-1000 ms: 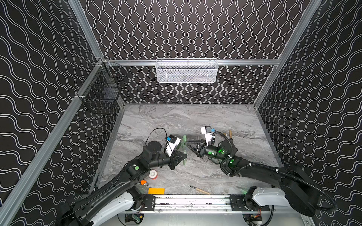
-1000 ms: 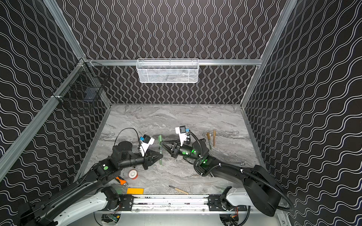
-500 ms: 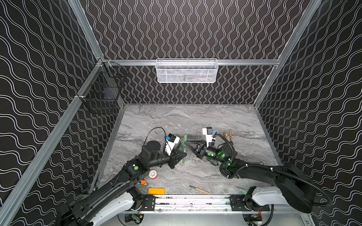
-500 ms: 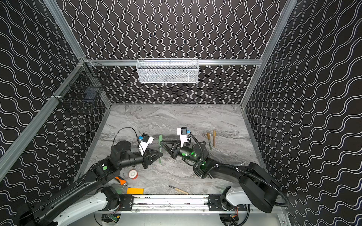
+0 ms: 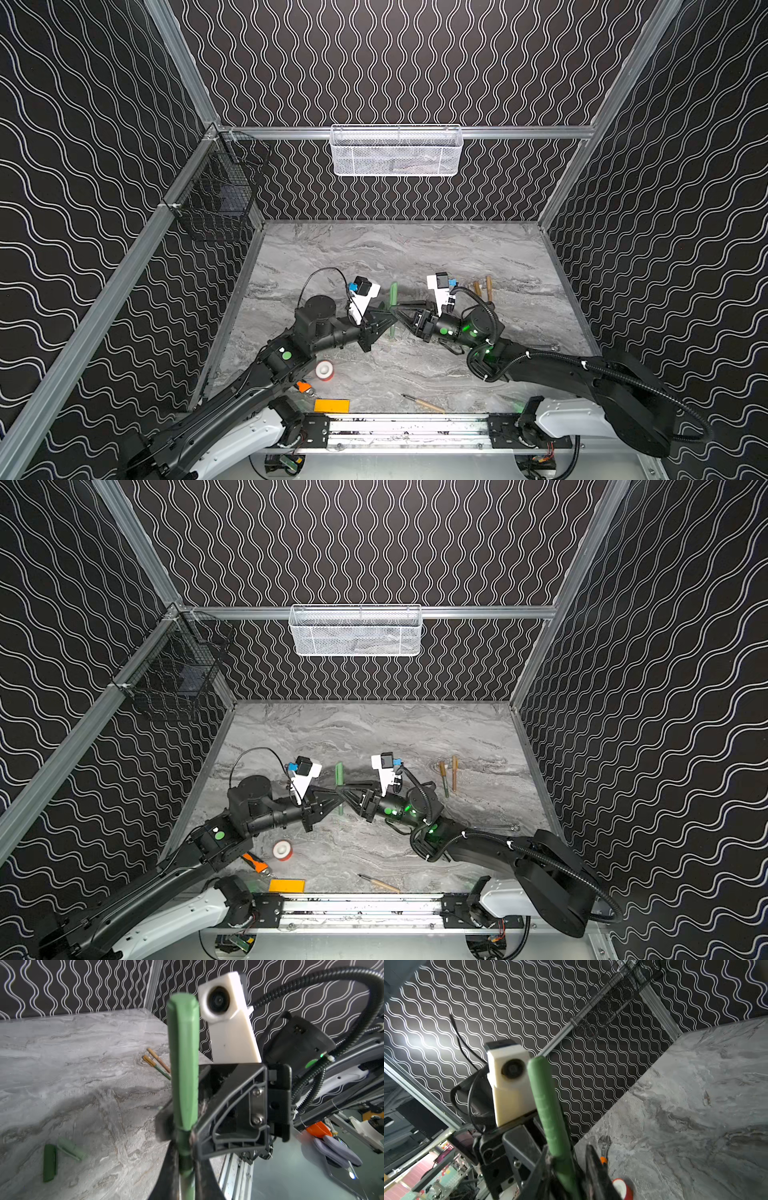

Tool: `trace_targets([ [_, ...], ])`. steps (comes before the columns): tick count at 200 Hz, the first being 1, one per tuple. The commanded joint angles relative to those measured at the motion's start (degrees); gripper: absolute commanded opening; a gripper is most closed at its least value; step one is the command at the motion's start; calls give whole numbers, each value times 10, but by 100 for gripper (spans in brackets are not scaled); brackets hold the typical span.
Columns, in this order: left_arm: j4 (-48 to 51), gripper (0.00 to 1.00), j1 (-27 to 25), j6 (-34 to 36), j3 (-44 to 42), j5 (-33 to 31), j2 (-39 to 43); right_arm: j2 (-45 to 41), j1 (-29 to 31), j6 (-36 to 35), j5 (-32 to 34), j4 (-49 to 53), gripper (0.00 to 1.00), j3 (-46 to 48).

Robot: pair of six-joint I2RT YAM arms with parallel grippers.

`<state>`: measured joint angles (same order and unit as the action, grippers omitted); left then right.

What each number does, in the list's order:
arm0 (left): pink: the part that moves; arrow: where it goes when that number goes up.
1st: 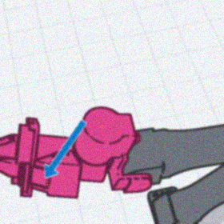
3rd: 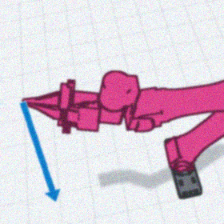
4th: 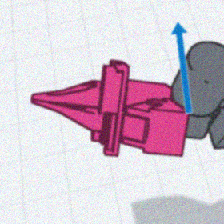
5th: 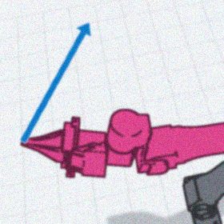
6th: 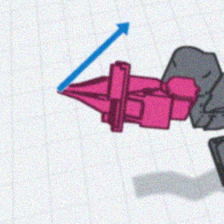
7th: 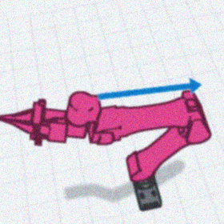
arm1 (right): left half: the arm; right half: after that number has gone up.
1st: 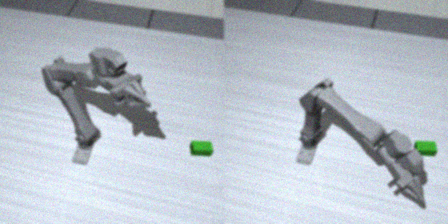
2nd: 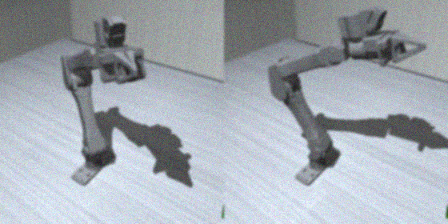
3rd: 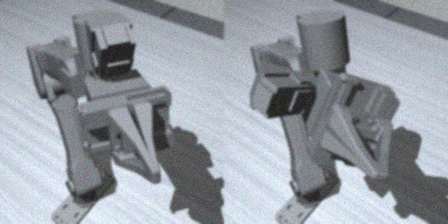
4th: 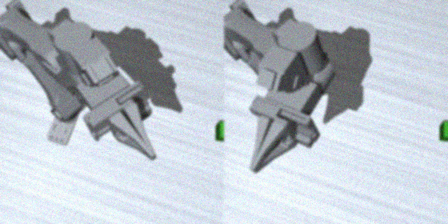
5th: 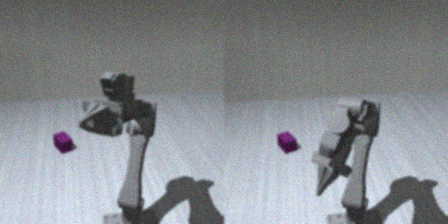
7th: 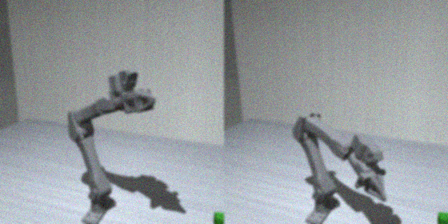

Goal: Insert the pens into the pen caps
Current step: 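Push the green cap down onto the pen tip with the right gripper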

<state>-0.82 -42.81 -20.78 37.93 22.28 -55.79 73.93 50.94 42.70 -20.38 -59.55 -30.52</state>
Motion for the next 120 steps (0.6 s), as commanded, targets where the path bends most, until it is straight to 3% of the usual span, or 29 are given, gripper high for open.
trace_targets([
  [1,-62,0,1,19,9,33,-3,-17,0,-17,-5,43,39,-6],
  [37,-60,0,0,23,13,71,-6,-67,-11,-44,-11,93,49,-20],
  [65,-52,0,0,28,17,78,-8,-87,-22,-84,-84,167,58,-64],
  [96,-55,0,0,28,20,93,-17,-95,-32,-136,-162,252,61,-122],
  [120,-61,0,0,28,18,108,-19,-97,-45,-154,-162,299,61,-149],
])
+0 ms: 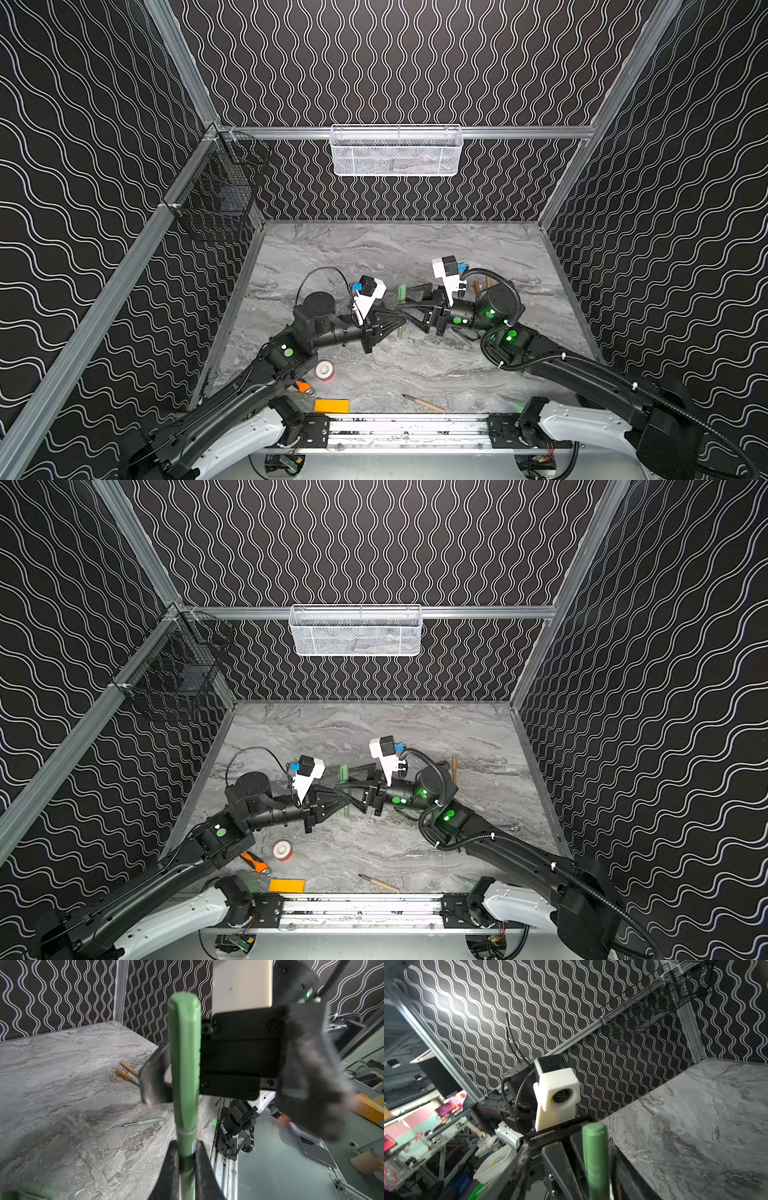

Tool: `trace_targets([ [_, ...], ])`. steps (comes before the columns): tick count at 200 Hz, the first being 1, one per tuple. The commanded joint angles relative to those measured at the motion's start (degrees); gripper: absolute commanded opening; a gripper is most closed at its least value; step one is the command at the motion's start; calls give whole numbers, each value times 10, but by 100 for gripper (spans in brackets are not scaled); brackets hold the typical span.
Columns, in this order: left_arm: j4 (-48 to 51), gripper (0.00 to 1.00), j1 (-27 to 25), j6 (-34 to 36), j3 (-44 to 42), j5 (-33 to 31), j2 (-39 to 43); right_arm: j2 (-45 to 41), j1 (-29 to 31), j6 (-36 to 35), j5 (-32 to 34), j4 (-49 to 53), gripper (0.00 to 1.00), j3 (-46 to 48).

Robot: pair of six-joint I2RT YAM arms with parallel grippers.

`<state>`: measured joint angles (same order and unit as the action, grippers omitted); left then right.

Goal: Insert the pens into the pen caps
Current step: 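Push the green cap down onto the pen tip with the right gripper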

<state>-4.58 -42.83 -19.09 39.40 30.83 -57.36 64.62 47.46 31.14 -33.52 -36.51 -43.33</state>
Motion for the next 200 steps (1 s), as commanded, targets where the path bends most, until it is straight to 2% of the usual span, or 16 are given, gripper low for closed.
trace_targets([
  [1,-24,0,0,11,4,23,-3,-3,-11,-38,-32,69,61,-22],
  [44,-15,0,0,15,6,32,1,6,-63,-9,-87,34,46,-23],
  [98,-20,0,0,13,6,37,-7,29,-66,0,-137,6,42,-35],
  [145,-20,0,0,15,7,33,-8,36,-66,-1,-153,7,19,-40],
  [173,-17,0,0,19,8,23,-4,38,-66,1,-157,14,9,-35],
  [200,-20,0,1,24,16,10,-2,38,-63,6,-150,16,4,-23],
])
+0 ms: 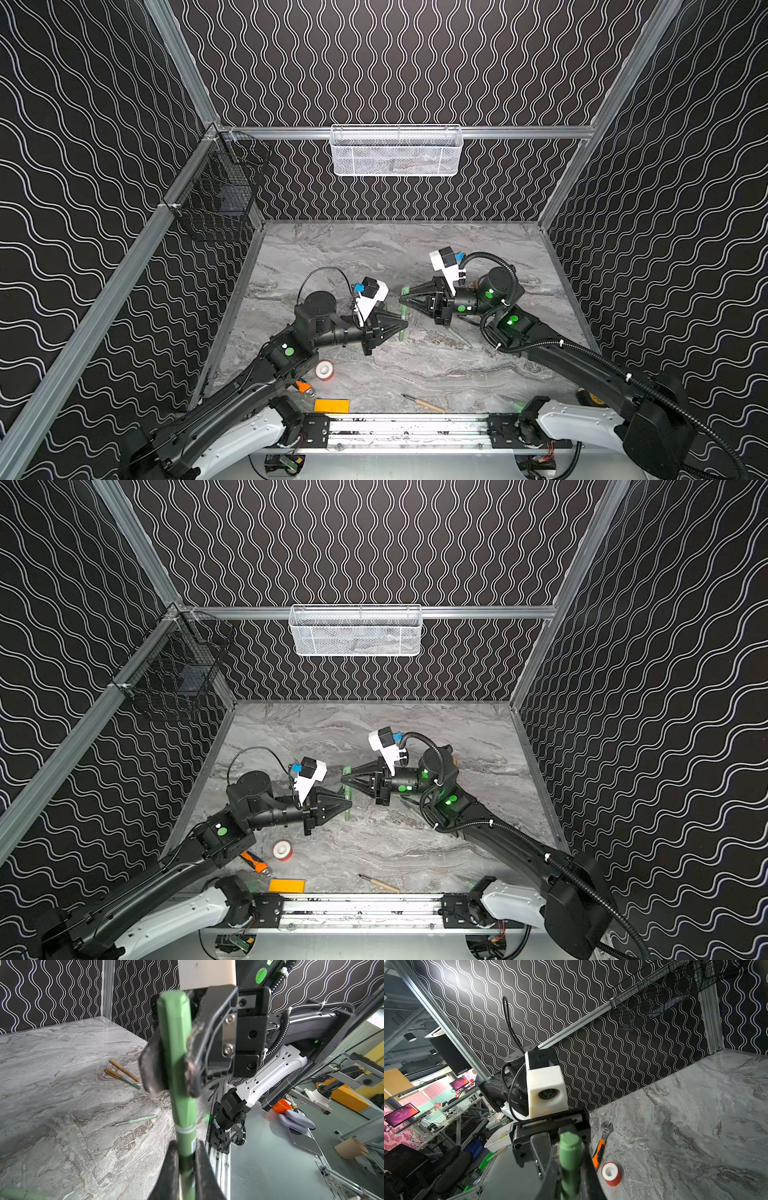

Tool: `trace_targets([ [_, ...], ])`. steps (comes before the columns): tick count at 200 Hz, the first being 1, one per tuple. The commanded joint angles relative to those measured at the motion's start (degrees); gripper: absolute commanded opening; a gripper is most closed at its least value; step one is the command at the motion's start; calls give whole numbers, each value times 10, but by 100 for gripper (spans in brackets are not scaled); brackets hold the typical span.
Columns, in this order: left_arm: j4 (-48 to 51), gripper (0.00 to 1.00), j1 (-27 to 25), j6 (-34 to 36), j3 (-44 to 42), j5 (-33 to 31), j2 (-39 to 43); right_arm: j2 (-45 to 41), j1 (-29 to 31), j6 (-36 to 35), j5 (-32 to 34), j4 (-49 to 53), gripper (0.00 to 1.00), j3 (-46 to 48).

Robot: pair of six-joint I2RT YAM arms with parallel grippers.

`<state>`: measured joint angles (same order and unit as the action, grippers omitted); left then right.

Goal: Insert the pens into the pen caps
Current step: 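Push the green cap down onto the pen tip with the right gripper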

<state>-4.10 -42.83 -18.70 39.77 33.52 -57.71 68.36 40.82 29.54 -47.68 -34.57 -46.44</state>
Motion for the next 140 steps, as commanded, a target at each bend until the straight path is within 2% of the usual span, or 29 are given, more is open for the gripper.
trace_targets([
  [1,-25,0,1,20,12,-18,1,0,4,22,-7,-3,4,9],
  [48,-50,0,0,31,29,-43,-2,-2,31,34,39,3,0,34],
  [86,-72,0,0,40,41,-93,-6,1,55,81,115,-5,0,65],
  [113,-65,0,0,67,63,-159,-13,25,67,110,181,84,0,55],
  [140,-90,0,0,84,77,-232,-15,35,87,155,257,118,0,71],
])
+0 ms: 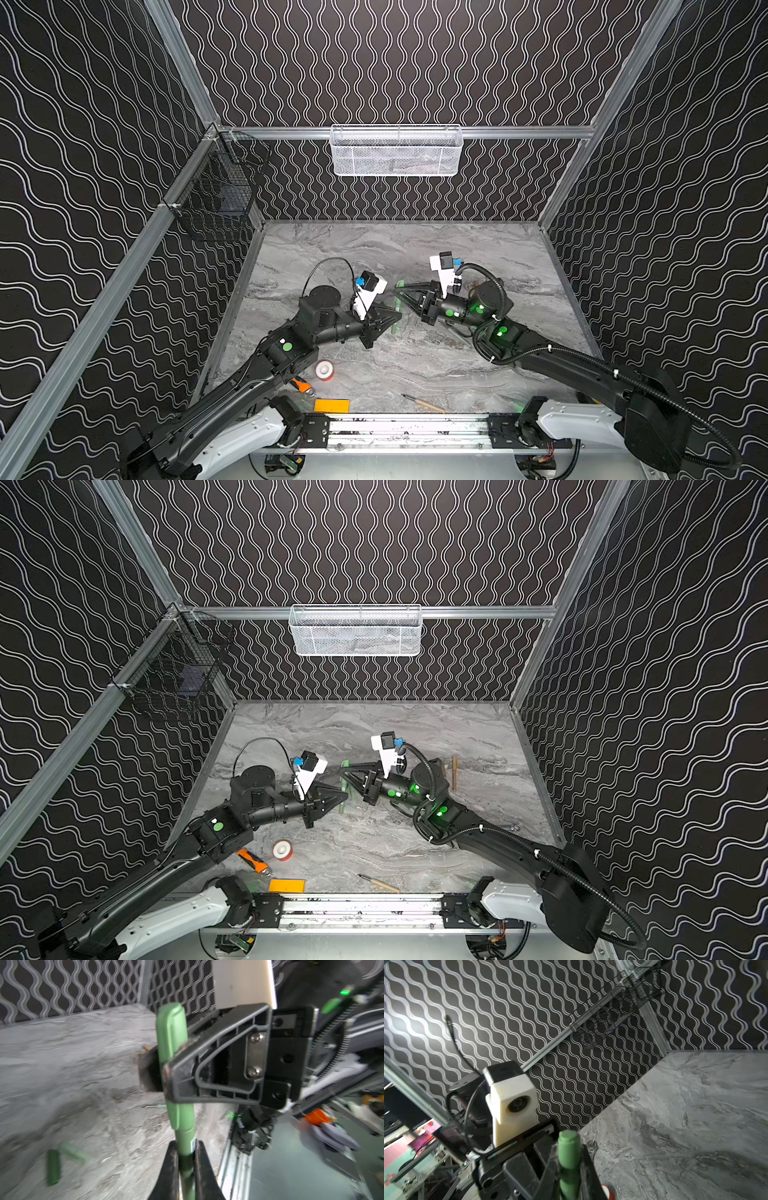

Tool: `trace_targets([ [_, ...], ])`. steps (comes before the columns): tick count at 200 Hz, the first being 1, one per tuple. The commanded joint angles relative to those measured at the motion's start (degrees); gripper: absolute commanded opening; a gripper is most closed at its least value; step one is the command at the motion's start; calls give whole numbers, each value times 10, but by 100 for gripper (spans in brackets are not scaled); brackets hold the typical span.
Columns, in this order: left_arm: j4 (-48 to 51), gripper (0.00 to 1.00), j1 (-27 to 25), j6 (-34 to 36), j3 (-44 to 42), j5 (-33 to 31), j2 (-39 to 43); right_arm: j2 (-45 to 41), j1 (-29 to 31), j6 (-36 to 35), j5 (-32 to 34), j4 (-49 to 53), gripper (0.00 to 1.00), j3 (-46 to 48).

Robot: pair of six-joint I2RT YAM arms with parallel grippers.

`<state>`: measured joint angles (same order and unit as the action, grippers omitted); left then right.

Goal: Insert the pens into the pen caps
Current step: 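Push the green cap down onto the pen tip with the right gripper, then pull the capped pen away with the right gripper while the left gripper opens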

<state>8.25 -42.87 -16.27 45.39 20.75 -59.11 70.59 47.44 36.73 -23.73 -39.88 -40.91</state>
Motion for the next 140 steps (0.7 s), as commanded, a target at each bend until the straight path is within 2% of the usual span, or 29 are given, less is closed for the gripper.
trace_targets([
  [1,-215,0,1,60,21,-106,-1,12,22,84,21,172,0,16],
  [20,-220,0,1,70,35,-110,-10,10,43,102,74,189,0,20],
  [37,-214,0,1,75,47,-101,-21,7,51,112,77,159,0,30],
  [74,-222,0,1,58,37,-81,-16,-1,51,93,68,125,0,32],
  [132,-192,0,0,47,28,-18,-2,-4,28,59,0,61,0,22],
  [140,-183,8,1,46,25,-17,3,-9,17,59,-5,56,0,21],
])
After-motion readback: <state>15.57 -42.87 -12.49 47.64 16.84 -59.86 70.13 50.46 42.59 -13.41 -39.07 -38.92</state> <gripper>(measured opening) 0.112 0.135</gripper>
